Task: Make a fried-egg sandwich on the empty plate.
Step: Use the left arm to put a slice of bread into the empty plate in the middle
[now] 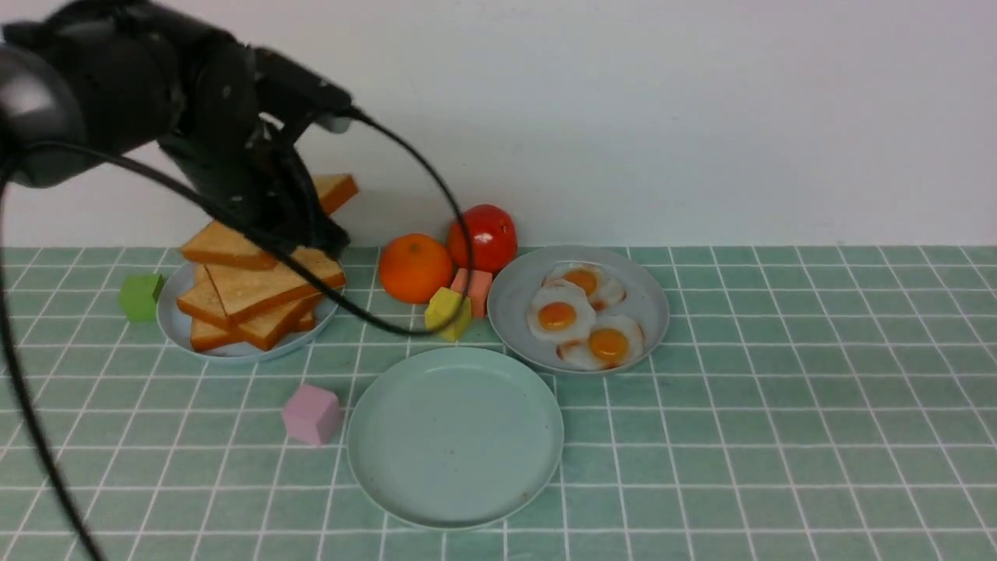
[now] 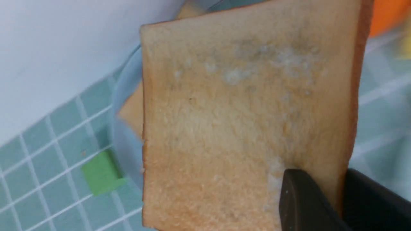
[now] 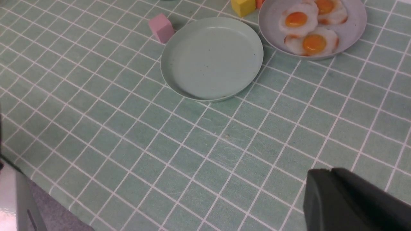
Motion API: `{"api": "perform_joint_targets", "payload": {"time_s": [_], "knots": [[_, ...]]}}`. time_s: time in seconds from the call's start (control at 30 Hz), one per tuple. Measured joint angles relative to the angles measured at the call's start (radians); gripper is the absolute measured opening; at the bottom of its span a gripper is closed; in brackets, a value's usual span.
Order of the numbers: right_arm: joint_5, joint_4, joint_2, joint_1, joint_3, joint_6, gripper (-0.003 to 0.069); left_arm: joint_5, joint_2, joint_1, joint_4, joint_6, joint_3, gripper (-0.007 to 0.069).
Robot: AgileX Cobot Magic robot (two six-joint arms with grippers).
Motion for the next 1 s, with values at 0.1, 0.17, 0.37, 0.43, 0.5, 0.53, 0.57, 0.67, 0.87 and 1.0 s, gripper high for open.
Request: {"api": "perform_joint_targets", "payload": {"time_s": [0.1, 0.17, 0.37, 0.43, 0.5, 0.53, 0.57, 0.67, 0.87, 1.0], "knots": [[0.005, -0.001, 0.000, 0.000, 0.000, 0.000, 0.0043, -0.021, -0.065, -0.121, -0.013, -0.002, 0.129, 0.0132], [0.005, -0.001, 0.000, 0.000, 0.000, -0.001, 0.0046, -0.064, -0.072, -0.217, -0.028, -0.002, 0.224, 0.0132], [0.012, 0.000, 0.000, 0.000, 0.000, -0.001, 0.0052, -0.175, 0.018, -0.316, -0.023, -0.039, 0.313, 0.0132], [0.018, 0.005, 0.000, 0.000, 0.000, -0.001, 0.0055, -0.196, 0.040, -0.317, -0.018, -0.047, 0.314, 0.0132], [0.028, 0.011, 0.000, 0.000, 0.000, -0.001, 0.0058, -0.215, 0.067, -0.317, -0.012, -0.050, 0.314, 0.0132], [0.032, 0.014, 0.000, 0.000, 0.000, -0.001, 0.0059, -0.220, 0.075, -0.317, -0.012, -0.050, 0.314, 0.0132], [0.035, 0.014, 0.000, 0.000, 0.000, -0.001, 0.0060, -0.222, 0.075, -0.317, -0.012, -0.050, 0.314, 0.0132], [0.041, 0.014, 0.000, 0.000, 0.000, -0.001, 0.0067, -0.239, 0.090, -0.318, -0.012, -0.051, 0.314, 0.0132], [0.043, -0.013, 0.007, 0.000, 0.000, 0.009, 0.0130, -0.241, 0.088, -0.319, -0.015, -0.062, 0.314, 0.0300], [0.024, -0.020, 0.056, 0.000, 0.000, 0.092, 0.0268, -0.231, 0.026, -0.319, -0.056, -0.104, 0.311, 0.0507]]}}
